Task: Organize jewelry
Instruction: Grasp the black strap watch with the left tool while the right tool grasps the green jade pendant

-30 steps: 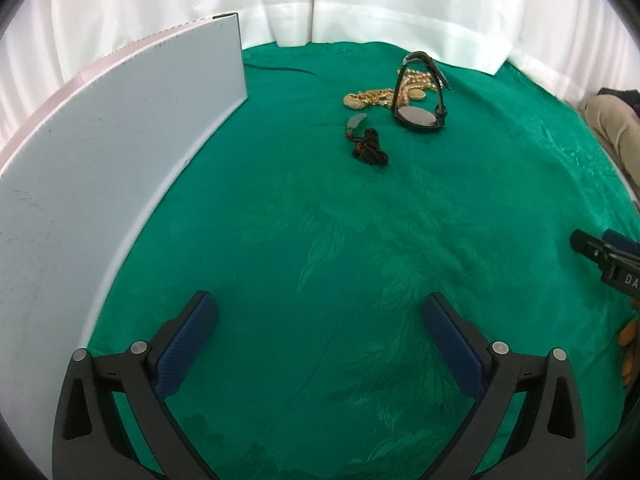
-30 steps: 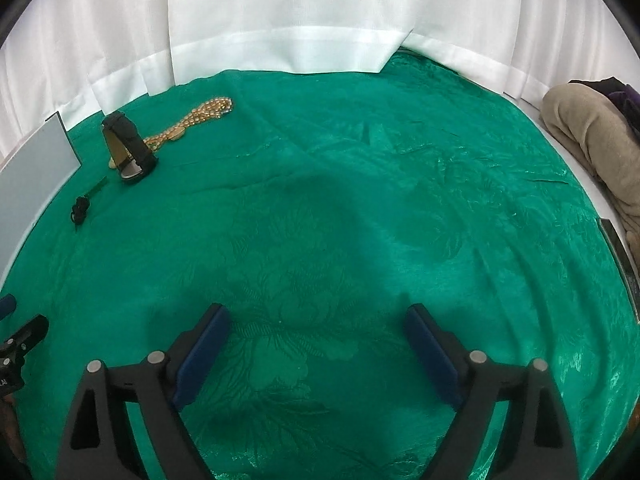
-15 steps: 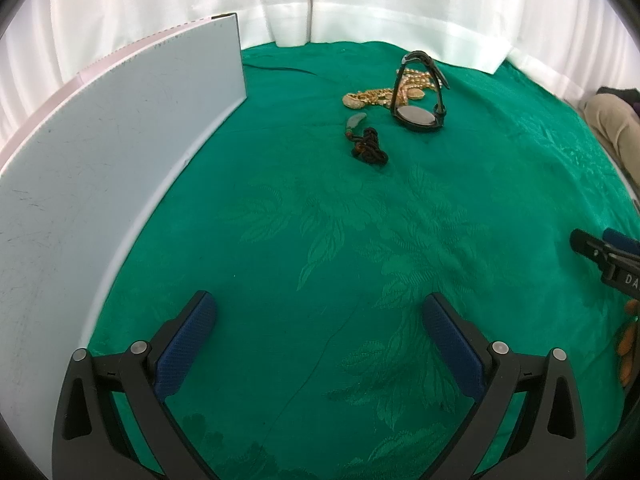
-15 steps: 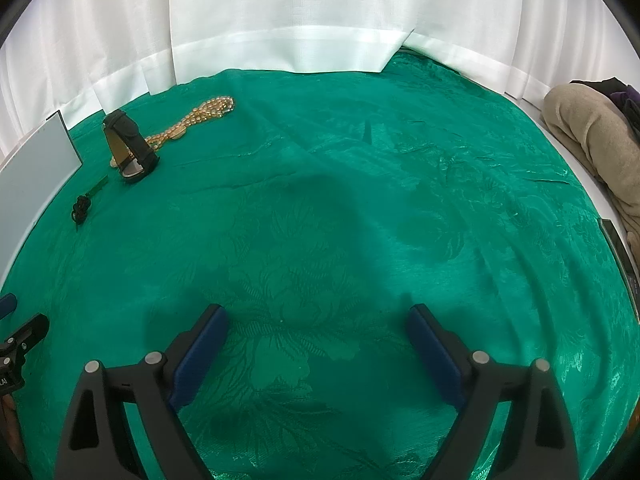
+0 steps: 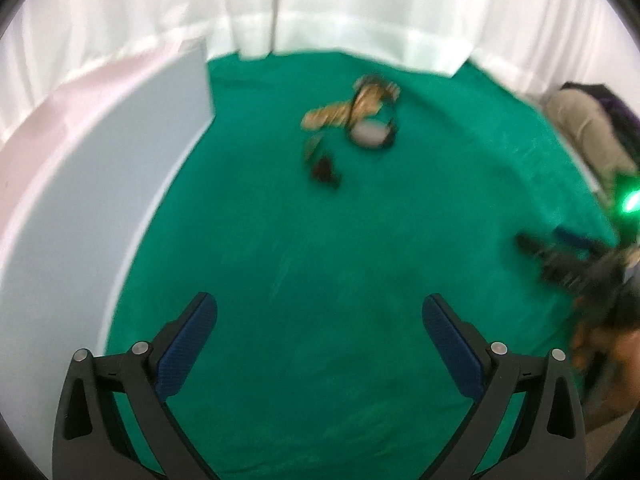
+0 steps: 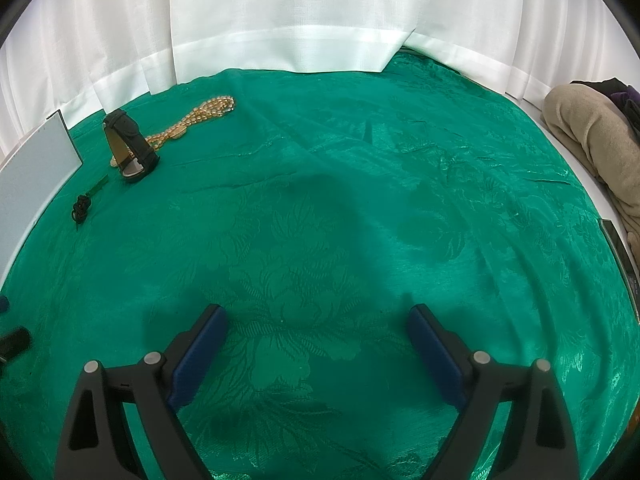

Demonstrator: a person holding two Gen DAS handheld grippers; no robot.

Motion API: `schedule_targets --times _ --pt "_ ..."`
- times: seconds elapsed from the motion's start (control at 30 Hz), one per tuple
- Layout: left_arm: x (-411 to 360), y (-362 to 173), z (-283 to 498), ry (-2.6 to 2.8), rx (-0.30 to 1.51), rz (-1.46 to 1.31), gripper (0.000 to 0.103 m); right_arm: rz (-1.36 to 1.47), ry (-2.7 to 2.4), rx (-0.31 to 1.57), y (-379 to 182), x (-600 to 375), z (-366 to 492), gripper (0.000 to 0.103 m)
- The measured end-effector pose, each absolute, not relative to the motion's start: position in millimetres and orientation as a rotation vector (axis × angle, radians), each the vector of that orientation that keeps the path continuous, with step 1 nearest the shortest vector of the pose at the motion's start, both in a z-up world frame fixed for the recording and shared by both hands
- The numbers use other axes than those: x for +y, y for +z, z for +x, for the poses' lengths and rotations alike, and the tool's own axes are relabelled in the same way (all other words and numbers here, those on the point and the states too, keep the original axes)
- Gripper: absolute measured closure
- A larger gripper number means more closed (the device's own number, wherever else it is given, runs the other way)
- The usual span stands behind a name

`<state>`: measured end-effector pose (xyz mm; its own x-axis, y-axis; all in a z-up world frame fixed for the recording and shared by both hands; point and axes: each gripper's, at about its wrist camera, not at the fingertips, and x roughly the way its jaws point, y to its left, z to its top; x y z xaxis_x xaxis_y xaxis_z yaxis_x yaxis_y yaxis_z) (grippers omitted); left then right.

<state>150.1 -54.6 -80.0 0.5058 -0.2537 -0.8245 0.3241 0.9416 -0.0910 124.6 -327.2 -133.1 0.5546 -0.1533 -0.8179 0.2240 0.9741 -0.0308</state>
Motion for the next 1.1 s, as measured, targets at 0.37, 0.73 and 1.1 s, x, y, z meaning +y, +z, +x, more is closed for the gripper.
schedule_targets --times 0.37,0.73,1.1 --pt "-142.4 -71.1 260.1 -0.436 0.917 0.118 0.001 0.078 -0.220 0.961 -132.9 -327.0 124.9 0.009" --pt "-151.2 -84.8 295.5 -0.411 0.904 0.069 0.062 0.082 -0.215 0.963 -134.3 -327.2 126.7 0.007" --pt "-42.8 -32.6 187.2 -0.375 0.926 -0.032 0.065 0.079 -0.213 0.966 -135.5 -326.4 128.6 0.006"
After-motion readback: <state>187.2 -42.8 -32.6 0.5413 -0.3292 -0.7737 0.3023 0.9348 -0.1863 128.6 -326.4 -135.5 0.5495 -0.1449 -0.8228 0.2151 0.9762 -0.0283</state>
